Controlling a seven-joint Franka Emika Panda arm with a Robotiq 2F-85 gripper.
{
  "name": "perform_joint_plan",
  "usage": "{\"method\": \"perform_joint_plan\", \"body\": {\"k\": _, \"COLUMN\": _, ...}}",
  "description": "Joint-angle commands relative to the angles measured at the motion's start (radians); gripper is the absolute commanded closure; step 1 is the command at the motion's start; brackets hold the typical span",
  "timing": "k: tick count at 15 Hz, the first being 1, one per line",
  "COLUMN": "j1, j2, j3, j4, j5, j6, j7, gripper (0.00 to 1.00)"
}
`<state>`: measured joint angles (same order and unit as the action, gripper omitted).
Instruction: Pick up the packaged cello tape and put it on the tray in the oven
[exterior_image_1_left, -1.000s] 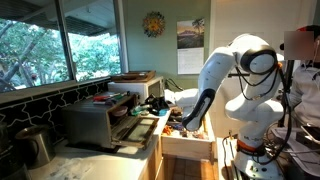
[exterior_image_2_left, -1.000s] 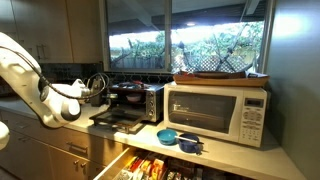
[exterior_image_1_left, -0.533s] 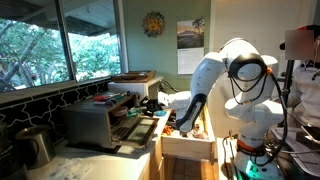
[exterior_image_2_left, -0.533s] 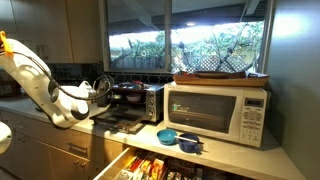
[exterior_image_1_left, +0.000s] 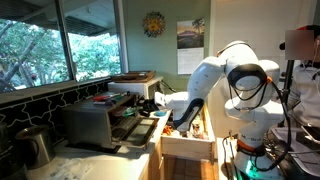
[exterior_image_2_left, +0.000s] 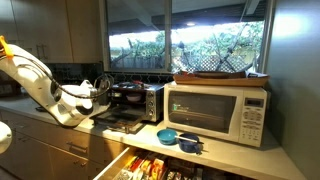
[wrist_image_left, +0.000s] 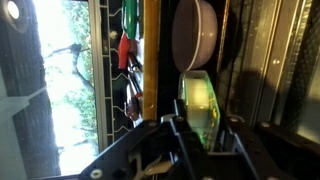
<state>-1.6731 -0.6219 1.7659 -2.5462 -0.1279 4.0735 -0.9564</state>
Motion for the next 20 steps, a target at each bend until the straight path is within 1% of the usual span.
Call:
{"method": "perform_joint_plan", "body": {"k": 1, "j1": -0.054, "j2": -0.118, "j3": 0.01, "j4": 0.074, "j5": -0.044, "j6": 0.021, "j7": 0.112, "gripper": 0.93}}
{"method": "perform_joint_plan", "body": {"k": 8, "j1": -0.123, "j2": -0.24, "j3": 0.023, "j4": 0.155, "j5": -0.093, "j6": 0.004, "j7": 0.244, "gripper": 0.93}}
{"method": "perform_joint_plan", "body": {"k": 11, "j1": -0.14, "j2": -0.288, "j3": 0.015, "j4": 0.193, "j5": -0.096, "j6": -0.009, "j7": 0.295, "gripper": 0.93}}
{"method": "perform_joint_plan", "body": {"k": 20, "j1": -0.192, "j2": -0.392, "j3": 0.002, "j4": 0.311, "j5": -0.169, "j6": -0.002, "j7": 0.439, "gripper": 0.93}}
